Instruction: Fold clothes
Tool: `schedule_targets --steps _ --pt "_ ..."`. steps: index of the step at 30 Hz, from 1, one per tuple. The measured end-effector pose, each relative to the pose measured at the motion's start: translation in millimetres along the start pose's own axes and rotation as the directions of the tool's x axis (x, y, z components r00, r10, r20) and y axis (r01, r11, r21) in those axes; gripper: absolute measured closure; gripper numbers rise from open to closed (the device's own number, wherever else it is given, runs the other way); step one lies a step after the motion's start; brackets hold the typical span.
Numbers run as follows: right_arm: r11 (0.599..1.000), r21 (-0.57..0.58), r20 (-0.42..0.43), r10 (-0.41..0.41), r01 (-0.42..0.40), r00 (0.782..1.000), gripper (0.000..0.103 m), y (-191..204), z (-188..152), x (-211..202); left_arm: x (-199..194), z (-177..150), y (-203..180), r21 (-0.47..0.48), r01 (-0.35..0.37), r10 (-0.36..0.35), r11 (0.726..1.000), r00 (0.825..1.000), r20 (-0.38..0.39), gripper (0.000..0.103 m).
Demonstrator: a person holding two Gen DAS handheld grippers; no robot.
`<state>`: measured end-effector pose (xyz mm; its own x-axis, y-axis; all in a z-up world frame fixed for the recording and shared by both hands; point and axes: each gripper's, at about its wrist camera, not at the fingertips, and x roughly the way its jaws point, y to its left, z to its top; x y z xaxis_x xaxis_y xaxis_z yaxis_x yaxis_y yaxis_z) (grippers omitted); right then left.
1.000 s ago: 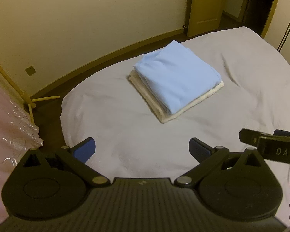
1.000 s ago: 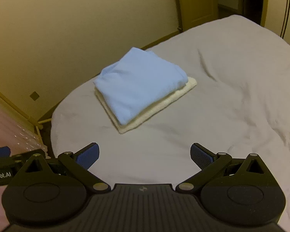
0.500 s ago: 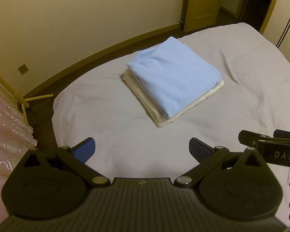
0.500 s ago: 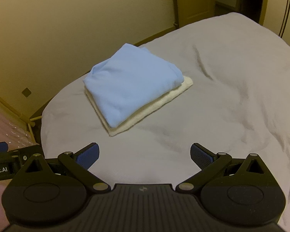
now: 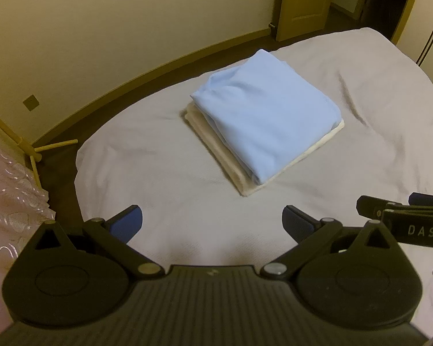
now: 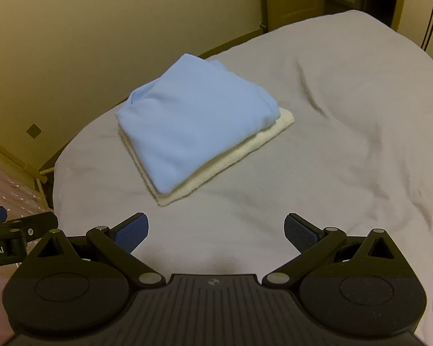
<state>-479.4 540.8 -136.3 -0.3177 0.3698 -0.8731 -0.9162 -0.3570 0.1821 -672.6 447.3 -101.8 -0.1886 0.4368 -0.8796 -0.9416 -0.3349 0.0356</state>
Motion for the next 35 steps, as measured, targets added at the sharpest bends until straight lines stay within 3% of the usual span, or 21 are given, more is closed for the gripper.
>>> schedule_targets --steps 25,35 --pt "1.000 0.018 -0.022 -0.024 0.025 0.999 0.000 -8 29 33 44 28 4 0.007 0.019 -0.019 1.000 0.998 -0.058 0.001" --pt "1.000 0.017 0.001 -0.019 0.019 1.000 0.000 -5 30 24 30 31 5 0.019 0.033 -0.033 0.999 0.999 -0.003 0.001"
